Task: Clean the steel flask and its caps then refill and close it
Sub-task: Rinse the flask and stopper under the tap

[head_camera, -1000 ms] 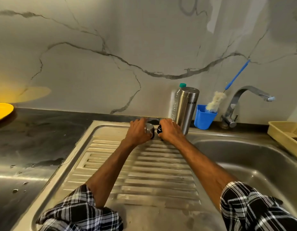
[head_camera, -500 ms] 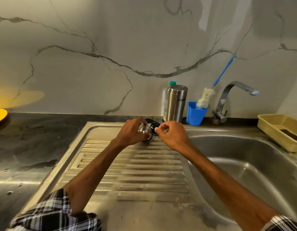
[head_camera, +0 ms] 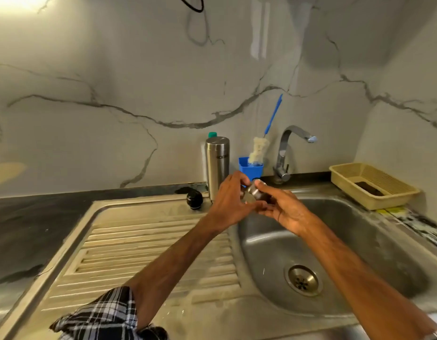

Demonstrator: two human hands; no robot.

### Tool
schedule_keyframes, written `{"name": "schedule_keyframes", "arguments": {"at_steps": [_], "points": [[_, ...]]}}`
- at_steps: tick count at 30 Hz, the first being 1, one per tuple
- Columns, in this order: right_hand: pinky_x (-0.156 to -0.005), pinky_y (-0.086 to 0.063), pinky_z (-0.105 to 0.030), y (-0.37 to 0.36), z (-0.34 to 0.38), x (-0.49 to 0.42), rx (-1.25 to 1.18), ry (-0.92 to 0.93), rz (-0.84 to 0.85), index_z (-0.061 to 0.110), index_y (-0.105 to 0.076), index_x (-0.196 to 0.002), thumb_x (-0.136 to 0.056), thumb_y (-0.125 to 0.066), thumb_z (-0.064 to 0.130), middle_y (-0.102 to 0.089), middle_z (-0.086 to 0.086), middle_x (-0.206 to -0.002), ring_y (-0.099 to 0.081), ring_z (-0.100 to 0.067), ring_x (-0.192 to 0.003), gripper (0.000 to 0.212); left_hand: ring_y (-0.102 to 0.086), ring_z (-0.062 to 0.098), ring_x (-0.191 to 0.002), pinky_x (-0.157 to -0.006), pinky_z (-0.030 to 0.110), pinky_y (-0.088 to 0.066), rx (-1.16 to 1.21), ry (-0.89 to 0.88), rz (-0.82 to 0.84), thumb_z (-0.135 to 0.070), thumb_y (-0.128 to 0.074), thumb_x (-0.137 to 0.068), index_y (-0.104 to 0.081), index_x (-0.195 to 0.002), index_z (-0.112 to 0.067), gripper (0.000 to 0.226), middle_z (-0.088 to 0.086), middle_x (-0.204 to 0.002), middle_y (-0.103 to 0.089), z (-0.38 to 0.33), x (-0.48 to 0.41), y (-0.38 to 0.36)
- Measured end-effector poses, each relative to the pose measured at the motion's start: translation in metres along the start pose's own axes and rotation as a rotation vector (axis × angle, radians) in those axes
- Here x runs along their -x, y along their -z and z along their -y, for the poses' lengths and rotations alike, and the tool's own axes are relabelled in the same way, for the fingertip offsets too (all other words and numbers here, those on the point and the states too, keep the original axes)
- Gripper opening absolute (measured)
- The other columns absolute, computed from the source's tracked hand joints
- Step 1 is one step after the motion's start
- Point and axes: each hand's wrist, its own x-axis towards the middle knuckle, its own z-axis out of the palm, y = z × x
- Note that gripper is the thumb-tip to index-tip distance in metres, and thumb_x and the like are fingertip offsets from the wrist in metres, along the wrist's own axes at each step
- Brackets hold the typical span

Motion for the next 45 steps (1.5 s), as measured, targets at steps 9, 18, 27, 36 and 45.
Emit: {"name": "schedule_keyframes", "arguments": {"at_steps": [9, 18, 27, 36, 45], "points": [[-0.069, -0.056, -0.02, 0.093, -0.028, -0.05, 0.462, 0.196, -0.495, 0.01, -0.063, -0.12, -0.063, -0.093, 0.012, -0.069, -0.005, -0.109, -0.067, -0.015, -0.092, 0.065, -0.057, 0.02, -0.111, -0.098, 0.044, -0.051, -0.215, 0.031, 0.262, -0.022, -0.072, -0.085, -0.062, -0.113, -0.021, 0.03, 0.001, -0.117, -0.061, 0.004, -0.075, -0.069], [-0.084, -0.052, -0.026, 0.127, -0.043, -0.061, 0.564, 0.264, -0.571, 0.018, -0.063, -0.111, -0.059, -0.096, 0.016, -0.068, 0.003, -0.105, -0.064, -0.015, -0.097, 0.062, -0.057, 0.031, -0.109, -0.093, 0.048, -0.052, -0.22, 0.088, 0.196, -0.035, -0.066, -0.093, -0.049, -0.131, -0.009, 0.049, 0.015, -0.124, -0.058, 0.001, -0.146, -0.124], [-0.089, -0.057, -0.031, 0.134, -0.05, -0.071, 0.593, 0.253, -0.56, 0.019, -0.064, -0.111, -0.058, -0.097, 0.021, -0.071, 0.002, -0.104, -0.068, -0.016, -0.097, 0.062, -0.059, 0.03, -0.114, -0.092, 0.04, -0.05, -0.39, -0.011, 0.177, -0.02, -0.068, -0.092, -0.061, -0.129, -0.014, 0.038, 0.011, -0.125, -0.064, 0.005, -0.179, -0.15], [-0.088, -0.058, -0.032, 0.134, -0.051, -0.074, 0.602, 0.259, -0.528, 0.021, -0.063, -0.108, -0.058, -0.097, 0.021, -0.071, 0.002, -0.103, -0.068, -0.016, -0.098, 0.06, -0.064, 0.024, -0.093, -0.084, 0.037, -0.055, -0.353, -0.006, 0.094, -0.012, -0.082, -0.076, -0.068, -0.097, -0.009, 0.025, 0.005, -0.096, -0.068, 0.013, -0.182, -0.159], [-0.091, -0.054, -0.03, 0.136, -0.049, -0.075, 0.562, 0.242, -0.523, 0.017, -0.063, -0.116, -0.059, -0.096, 0.02, -0.068, 0.002, -0.112, -0.064, -0.018, -0.104, 0.066, -0.07, 0.022, -0.082, -0.08, 0.029, -0.058, -0.13, 0.092, -0.018, -0.002, -0.065, -0.094, -0.078, -0.09, 0.0, 0.014, 0.013, -0.09, -0.076, 0.023, -0.173, -0.156]]}}
